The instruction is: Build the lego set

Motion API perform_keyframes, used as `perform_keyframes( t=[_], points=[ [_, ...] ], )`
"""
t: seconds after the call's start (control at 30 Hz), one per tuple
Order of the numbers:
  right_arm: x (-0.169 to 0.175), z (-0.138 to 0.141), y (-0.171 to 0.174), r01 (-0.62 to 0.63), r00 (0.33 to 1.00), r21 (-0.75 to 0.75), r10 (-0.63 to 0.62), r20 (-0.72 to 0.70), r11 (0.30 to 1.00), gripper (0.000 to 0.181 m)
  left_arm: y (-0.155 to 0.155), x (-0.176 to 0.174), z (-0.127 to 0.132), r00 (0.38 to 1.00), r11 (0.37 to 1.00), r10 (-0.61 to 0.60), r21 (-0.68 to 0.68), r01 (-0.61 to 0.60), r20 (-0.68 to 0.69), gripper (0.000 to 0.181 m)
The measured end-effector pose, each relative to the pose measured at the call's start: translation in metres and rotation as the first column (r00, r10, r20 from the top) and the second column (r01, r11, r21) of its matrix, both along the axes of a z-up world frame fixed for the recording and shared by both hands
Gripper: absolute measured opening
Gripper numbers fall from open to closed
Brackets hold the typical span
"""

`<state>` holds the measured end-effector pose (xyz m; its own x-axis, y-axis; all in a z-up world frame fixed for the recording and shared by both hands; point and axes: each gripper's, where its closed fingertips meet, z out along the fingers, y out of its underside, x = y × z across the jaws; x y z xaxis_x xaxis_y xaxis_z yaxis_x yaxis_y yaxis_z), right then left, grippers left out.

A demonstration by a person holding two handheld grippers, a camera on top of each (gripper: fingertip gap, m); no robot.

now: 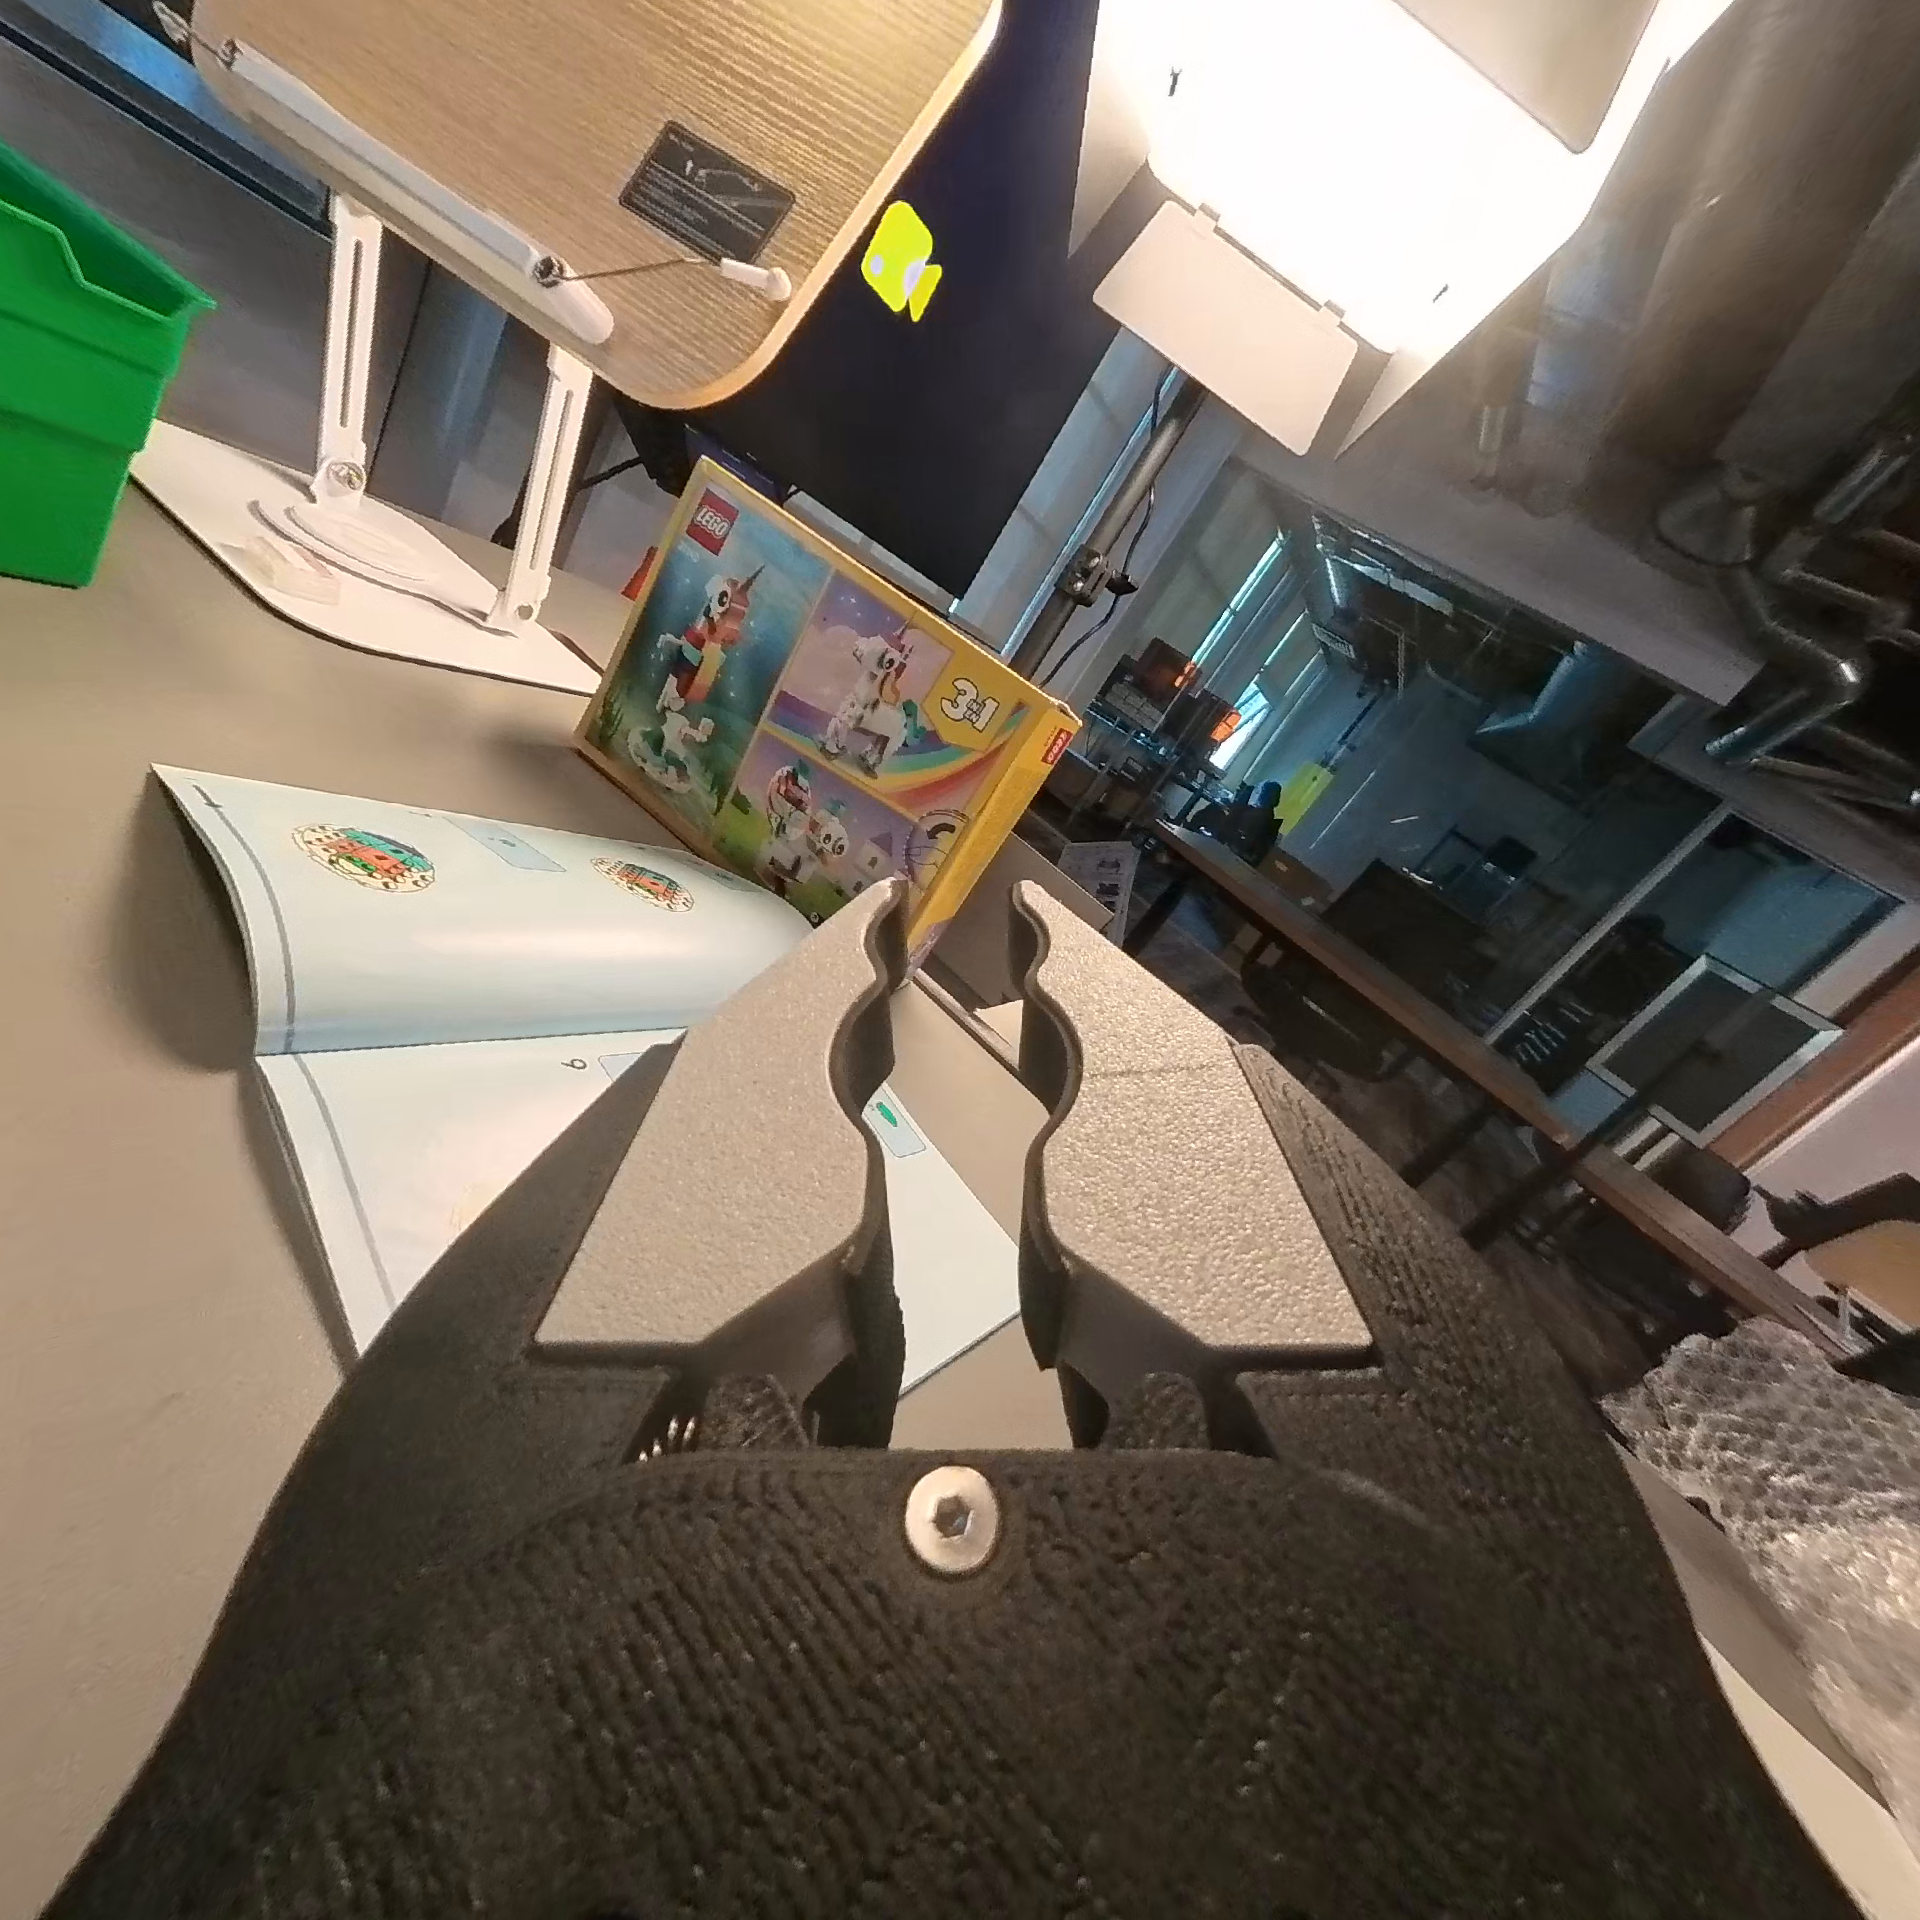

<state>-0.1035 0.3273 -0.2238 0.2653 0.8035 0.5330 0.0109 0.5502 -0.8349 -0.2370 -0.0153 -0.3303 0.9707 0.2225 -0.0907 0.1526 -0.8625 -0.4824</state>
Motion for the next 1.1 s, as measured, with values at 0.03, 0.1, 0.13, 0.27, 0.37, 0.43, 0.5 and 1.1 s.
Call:
perform_keyframes(
  t=[0.03, 0.1, 0.13, 0.27, 0.37, 0.43, 0.5, 1.1],
  points=[
    [0.0, 0.0, 0.0, 0.0, 1.0, -0.001, 0.0, -0.001, 1.0, 0.017, 0.001, 0.001, 0.004, 1.0, 1.0, -0.002, 0.026, 0.002, -0.014, 0.013],
    [0.0, 0.0, 0.0, -0.001, 1.0, -0.001, 0.001, -0.001, 1.0, 0.017, 0.003, 0.002, 0.014, 1.0, 0.996, 0.0, 0.088, 0.002, -0.027, 0.012],
    [0.0, 0.0, 0.0, -0.002, 1.0, -0.001, 0.002, -0.001, 1.0, 0.017, 0.002, 0.002, 0.017, 0.999, 0.994, 0.008, 0.106, -0.004, -0.031, 0.012],
    [-0.001, 0.0, -0.001, -0.006, 1.0, 0.001, 0.006, 0.001, 1.0, 0.017, -0.003, 0.001, 0.022, 1.0, 0.991, 0.021, 0.136, -0.019, -0.013, 0.012],
    [-0.001, 0.0, -0.002, -0.007, 1.0, -0.001, 0.007, 0.001, 1.0, 0.017, -0.01, 0.002, 0.016, 0.999, 0.994, 0.03, 0.101, -0.031, 0.019, 0.013],
    [-0.001, 0.0, -0.002, -0.007, 1.0, 0.0, 0.007, 0.001, 1.0, 0.017, -0.016, 0.002, 0.007, 0.997, 0.997, 0.049, 0.049, -0.052, 0.054, 0.016],
    [-0.001, 0.0, -0.002, -0.009, 1.0, 0.001, 0.009, 0.001, 1.0, 0.017, -0.021, -0.001, -0.002, 0.993, 0.996, 0.085, 0.015, -0.086, 0.083, 0.03],
    [-0.001, -0.001, -0.002, -0.011, 1.0, 0.0, 0.011, 0.004, 1.0, 0.017, -0.008, 0.002, 0.002, 0.995, 0.996, 0.048, 0.077, -0.054, 0.082, 0.024]
  ],
)
